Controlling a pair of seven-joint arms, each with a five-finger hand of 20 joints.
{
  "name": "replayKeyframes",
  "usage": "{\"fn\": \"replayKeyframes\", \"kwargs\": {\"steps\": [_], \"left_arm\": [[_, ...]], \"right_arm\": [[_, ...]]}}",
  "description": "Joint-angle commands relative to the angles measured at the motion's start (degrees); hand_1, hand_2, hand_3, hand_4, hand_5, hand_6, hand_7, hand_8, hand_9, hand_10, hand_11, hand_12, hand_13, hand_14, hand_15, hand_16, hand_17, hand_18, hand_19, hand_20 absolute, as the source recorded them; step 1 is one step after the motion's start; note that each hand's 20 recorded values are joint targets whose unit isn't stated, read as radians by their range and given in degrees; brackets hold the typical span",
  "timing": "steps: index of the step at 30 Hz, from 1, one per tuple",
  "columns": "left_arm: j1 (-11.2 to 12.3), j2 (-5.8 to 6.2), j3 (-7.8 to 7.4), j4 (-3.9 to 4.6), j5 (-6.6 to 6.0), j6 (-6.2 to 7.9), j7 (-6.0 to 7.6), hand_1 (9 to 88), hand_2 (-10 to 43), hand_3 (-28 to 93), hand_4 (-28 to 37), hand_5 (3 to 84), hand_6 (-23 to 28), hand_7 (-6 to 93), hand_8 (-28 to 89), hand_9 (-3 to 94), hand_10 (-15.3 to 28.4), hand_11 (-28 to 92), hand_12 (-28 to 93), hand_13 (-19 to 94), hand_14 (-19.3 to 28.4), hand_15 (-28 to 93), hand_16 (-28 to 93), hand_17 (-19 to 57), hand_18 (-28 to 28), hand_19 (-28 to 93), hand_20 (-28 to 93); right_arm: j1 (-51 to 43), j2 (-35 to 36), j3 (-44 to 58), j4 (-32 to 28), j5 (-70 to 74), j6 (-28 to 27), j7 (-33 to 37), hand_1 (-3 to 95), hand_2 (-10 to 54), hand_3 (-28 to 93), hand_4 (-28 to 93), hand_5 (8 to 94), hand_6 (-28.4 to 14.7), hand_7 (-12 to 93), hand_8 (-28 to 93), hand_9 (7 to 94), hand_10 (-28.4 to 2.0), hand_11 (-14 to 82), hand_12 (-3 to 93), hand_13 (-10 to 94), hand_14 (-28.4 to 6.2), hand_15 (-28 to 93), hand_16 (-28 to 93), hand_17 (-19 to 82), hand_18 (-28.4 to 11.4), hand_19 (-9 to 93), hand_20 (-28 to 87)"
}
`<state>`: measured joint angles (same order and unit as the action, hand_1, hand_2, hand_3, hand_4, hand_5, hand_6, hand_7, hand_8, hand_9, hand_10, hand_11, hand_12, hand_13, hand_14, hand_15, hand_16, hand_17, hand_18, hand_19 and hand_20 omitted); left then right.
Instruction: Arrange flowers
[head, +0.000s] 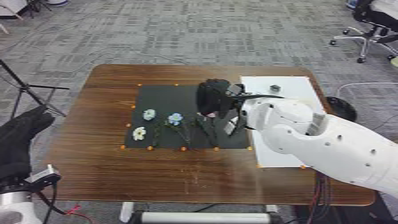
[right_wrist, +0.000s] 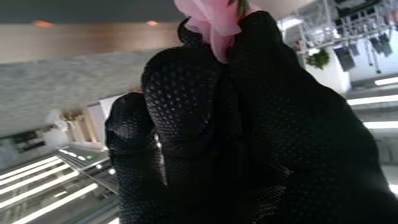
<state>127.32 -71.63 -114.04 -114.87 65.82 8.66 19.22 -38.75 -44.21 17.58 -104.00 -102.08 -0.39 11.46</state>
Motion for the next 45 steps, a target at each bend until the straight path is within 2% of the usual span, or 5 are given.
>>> {"fn": "replayKeyframes", "kwargs": {"steps": [1, 7, 14, 21, 45], "left_arm": [[-2.28, 1.85, 4.24, -0.18, 0.35, 3.31, -1.97, 22.4, 5.5, 72, -28.3, 49.7, 2.8, 13.5, -7, 48.7, 13.8, 20, 13, 39, 17.9, 23, 3, 3.6, 15.5, 22, 23], [-5.91, 3.59, 8.1, 0.1, 1.09, 6.51, -4.1, 22.4, 5.3, 72, -28.3, 49.5, 2.6, 13.7, -7, 48.6, 13.5, 20, 13, 39, 17.8, 23, 3, 3.5, 15.6, 22, 22], [-7.42, 4.04, 9.67, 0.35, 1.23, 6.74, -5.31, 22.3, 5.3, 72, -28.3, 49.2, 2.4, 13.9, -7, 48.3, 13.2, 20, 13, 39, 17.5, 22, 3, 3.4, 15.5, 22, 22], [-6.6, 3.74, 9.06, 0.05, 0.88, 6.46, -4.78, 22.2, 5.3, 72, -28.3, 48.9, 2.2, 14.2, -8, 48.0, 13.1, 20, 13, 39, 17.2, 22, 3, 3.4, 15.5, 21, 22], [-2.5, 0.9, 3.92, 0.48, 0.03, -0.6, -2.28, 21.9, 4.6, 72, -28.3, 48.0, 2.1, 14.8, -8, 47.3, 12.9, 20, 12, 39, 17.0, 22, 3, 3.0, 15.4, 21, 22]], "right_arm": [[-1.23, -9.87, 0.58, 4.65, -1.1, 3.0, 1.98, 62.7, -9.5, 58, -19, 80.7, 1.1, 21, 8, 86.7, -11.2, 5.0, 34.5, 83, -5.3, 52, 34, 38, -22.2, 76, 62], [-3.57, -14.82, 1.64, 9.94, -5.64, 2.79, 0.41, 62.6, -9.5, 58, -19, 80.8, 1.1, 21, 8, 86.7, -11.2, 4.8, 34.5, 83, -5.3, 52, 35, 38, -22.2, 76, 62], [-5.34, -16.99, 2.67, 14.95, -9.94, 3.83, 0.0, 62.4, -9.5, 58, -20, 80.8, 1.1, 21, 7, 86.6, -11.3, 4.6, 34.4, 83, -5.4, 52, 35, 38, -22.3, 76, 62], [-6.08, -17.77, 4.12, 17.75, -14.23, 3.21, -1.51, 62.2, -9.5, 58, -20, 80.4, 1.4, 21, 7, 85.8, -10.9, 4.1, 33.9, 82, -5.5, 52, 35, 38, -22.3, 76, 62], [-6.88, -18.46, 6.77, 17.24, -9.49, -0.79, 2.47, 48.0, -9.5, 65, -17, 68.4, -0.2, 17, 4, 71.5, -13.0, 14.0, 17.5, 78, -7.0, 54, 33, 35, -23.3, 75, 62]]}}
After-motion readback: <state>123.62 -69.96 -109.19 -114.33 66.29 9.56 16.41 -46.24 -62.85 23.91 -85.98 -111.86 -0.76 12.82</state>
